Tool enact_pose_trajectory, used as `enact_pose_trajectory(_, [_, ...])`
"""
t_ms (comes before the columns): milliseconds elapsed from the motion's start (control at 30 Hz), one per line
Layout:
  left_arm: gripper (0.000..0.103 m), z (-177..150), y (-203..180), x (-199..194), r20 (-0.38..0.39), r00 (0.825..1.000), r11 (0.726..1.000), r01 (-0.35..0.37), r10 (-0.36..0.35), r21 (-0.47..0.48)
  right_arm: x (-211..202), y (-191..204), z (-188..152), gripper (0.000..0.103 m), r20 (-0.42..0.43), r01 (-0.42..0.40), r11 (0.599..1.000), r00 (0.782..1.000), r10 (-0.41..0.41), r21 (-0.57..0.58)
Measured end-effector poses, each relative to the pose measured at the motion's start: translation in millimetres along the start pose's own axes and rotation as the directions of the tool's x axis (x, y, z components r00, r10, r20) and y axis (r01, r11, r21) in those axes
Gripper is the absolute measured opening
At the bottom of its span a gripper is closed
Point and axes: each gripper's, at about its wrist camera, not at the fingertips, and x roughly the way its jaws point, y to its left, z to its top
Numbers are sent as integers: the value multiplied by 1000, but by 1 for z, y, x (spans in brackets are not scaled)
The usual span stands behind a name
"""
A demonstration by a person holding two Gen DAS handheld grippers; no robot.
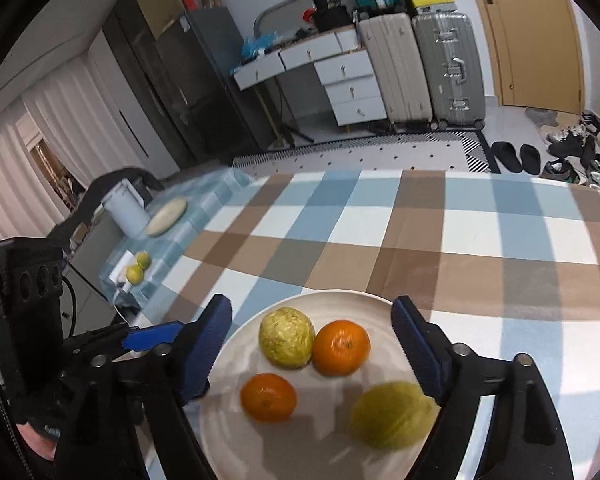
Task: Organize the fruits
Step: 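Withdraw both tools from the plate toward the tomatoes and plums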
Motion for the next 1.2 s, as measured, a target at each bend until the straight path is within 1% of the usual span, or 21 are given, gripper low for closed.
enact_pose_trajectory(67, [81,-5,-3,-17,21,1000,1000,-16,16,-6,-16,3,-4,86,23,5,1000,1000,-5,5])
enact_pose_trajectory(100, [82,-8,-5,-26,36,999,1000,-24,24,-9,-26,5,-7,89,38,8,1000,999,-8,9])
enact_pose_trajectory(200, [88,-24,-10,-57,91,994,998,-57,59,-27,-55,12,-22,93,82,5,1000,997,-6,7])
enact_pose_trajectory(267, [94,-38,-12,-73,112,992,998,-48,53,-46,-75,17,-35,96,107,14,1000,994,-15,7])
enact_pose_trajectory(300, [98,-45,-13,-80,115,992,997,-44,50,-58,-84,20,-42,97,115,14,1000,993,-15,7])
enact_pose_trajectory(400, [99,-72,-16,-98,117,992,996,-25,35,-85,-108,27,-66,100,132,34,999,991,-35,8])
enact_pose_trajectory(467, [100,-91,-23,-110,126,991,997,-35,44,-74,-121,29,-82,101,140,15,1000,990,-17,19])
enact_pose_trajectory(533, [102,-112,-31,-121,129,990,996,-48,57,-71,-133,34,-98,101,131,7,1000,991,-10,25])
enact_pose_trajectory(700, [102,-157,-53,-140,128,989,996,-72,78,-52,-157,51,-134,103,107,37,999,994,-37,-2])
enact_pose_trajectory(800, [102,-179,-64,-146,118,991,997,-65,69,-37,-167,59,-157,103,85,58,998,995,-57,-7])
enact_pose_trajectory(867, [102,-193,-71,-147,97,993,998,-62,64,-23,-171,62,-172,103,61,67,998,996,-66,-5])
enact_pose_trajectory(967, [102,-208,-76,-148,73,996,999,-52,53,-14,-175,66,-191,103,31,80,997,996,-80,0])
enact_pose_trajectory(1133, [102,-229,-84,-151,49,998,999,-45,44,17,-184,71,-219,103,18,94,995,995,-95,23])
enact_pose_trajectory(1200, [102,-232,-84,-150,35,999,999,-39,38,29,-187,73,-229,103,14,95,995,995,-95,36])
